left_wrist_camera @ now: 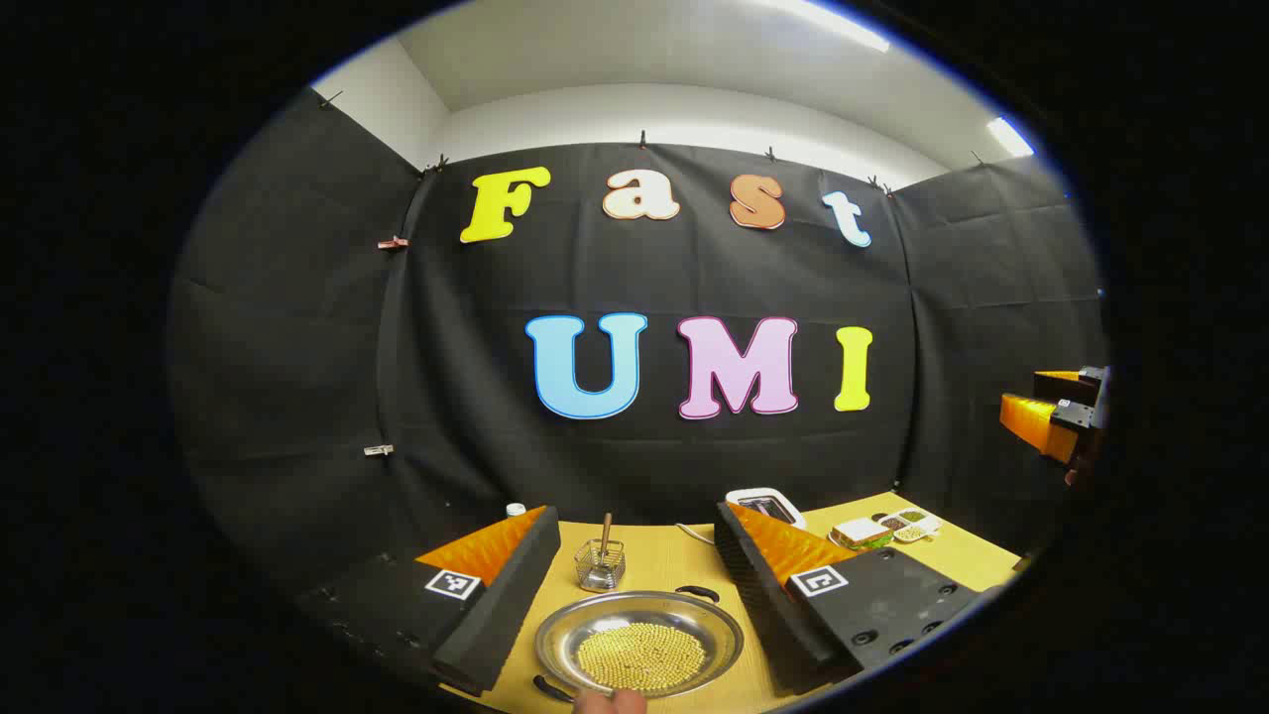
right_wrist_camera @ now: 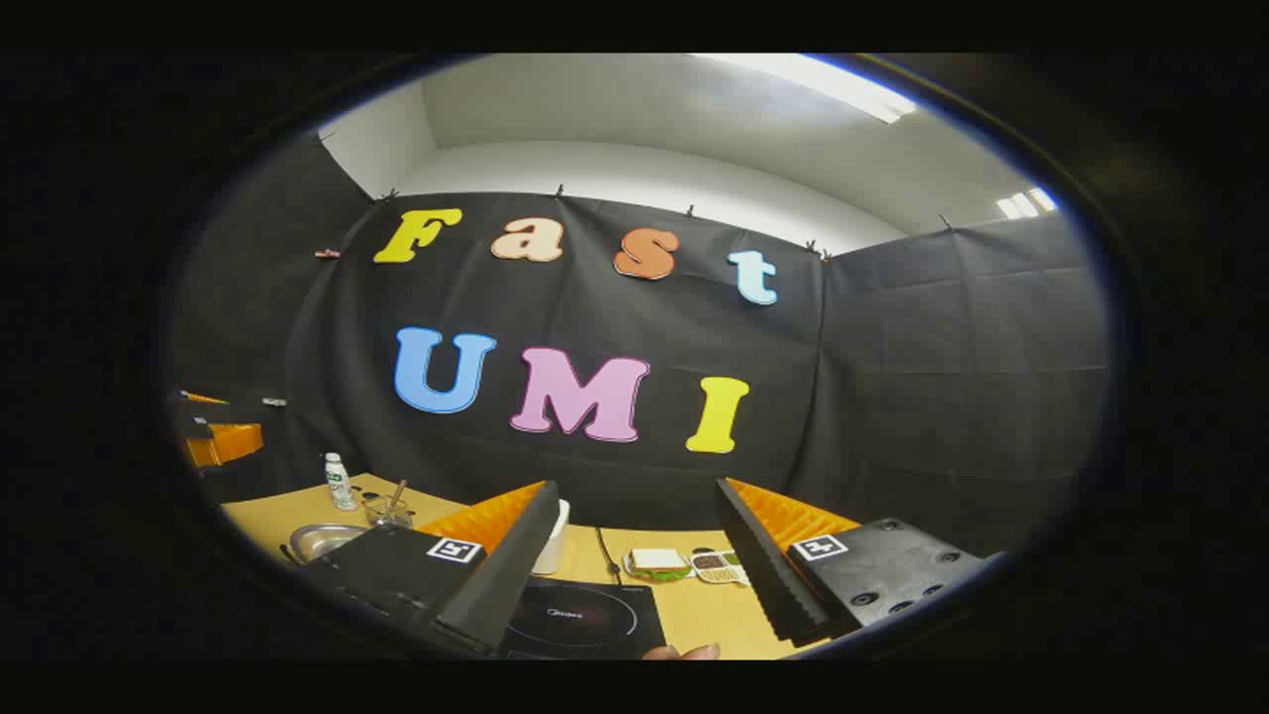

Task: First push the handle of the pot to place it horizontally, then grasp the pot with both hands and set it on the induction cooktop.

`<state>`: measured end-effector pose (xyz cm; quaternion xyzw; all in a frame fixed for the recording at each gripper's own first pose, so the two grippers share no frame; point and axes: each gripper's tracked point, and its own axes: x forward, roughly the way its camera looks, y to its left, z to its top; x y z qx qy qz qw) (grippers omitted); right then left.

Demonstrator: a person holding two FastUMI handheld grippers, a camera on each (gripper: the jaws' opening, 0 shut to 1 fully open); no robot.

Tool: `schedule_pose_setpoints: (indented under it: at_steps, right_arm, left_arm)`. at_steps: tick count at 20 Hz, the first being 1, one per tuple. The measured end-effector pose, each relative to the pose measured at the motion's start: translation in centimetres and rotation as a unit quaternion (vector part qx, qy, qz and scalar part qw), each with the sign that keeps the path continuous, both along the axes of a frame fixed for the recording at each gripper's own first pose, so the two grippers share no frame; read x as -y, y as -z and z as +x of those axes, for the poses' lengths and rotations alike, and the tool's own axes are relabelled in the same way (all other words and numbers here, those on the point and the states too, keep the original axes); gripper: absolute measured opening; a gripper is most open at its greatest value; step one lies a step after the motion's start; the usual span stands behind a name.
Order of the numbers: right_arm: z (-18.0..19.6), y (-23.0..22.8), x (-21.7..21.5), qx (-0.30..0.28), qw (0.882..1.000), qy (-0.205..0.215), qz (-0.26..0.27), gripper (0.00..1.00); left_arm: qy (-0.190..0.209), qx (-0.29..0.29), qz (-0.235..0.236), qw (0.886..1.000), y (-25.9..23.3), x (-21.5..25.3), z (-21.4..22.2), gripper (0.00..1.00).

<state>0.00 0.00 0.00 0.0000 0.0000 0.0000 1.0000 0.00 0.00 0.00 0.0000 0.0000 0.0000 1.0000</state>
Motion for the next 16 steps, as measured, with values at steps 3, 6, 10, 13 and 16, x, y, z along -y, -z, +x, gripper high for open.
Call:
schedule_pose_setpoints:
  at_steps: [3, 6, 10, 13, 16]
  right_arm:
    - [-0.17, 0.06, -0.06, -0.001, 1.000, -0.002, 0.000, 0.95]
    - [-0.30, -0.05, -0.04, 0.001, 1.000, -0.003, -0.002, 0.97]
    - [-0.61, 0.08, -0.05, -0.001, 1.000, -0.005, -0.001, 0.97]
    - [-0.70, 0.08, 0.01, 0.000, 1.000, -0.005, -0.002, 0.97]
    - [-0.80, -0.04, -0.02, 0.001, 1.000, -0.005, -0.002, 0.98]
  left_arm:
    - [0.000, -0.001, 0.002, 1.000, 0.04, -0.07, -0.02, 0.98]
    - [0.001, -0.001, -0.001, 1.000, 0.07, -0.04, -0.03, 0.98]
    - [0.001, -0.002, 0.003, 1.000, 0.06, -0.08, -0.16, 0.98]
    - [0.001, 0.001, 0.006, 1.000, -0.20, -0.13, -0.27, 0.98]
    - [0.000, 0.001, 0.006, 1.000, -0.09, -0.15, -0.39, 0.98]
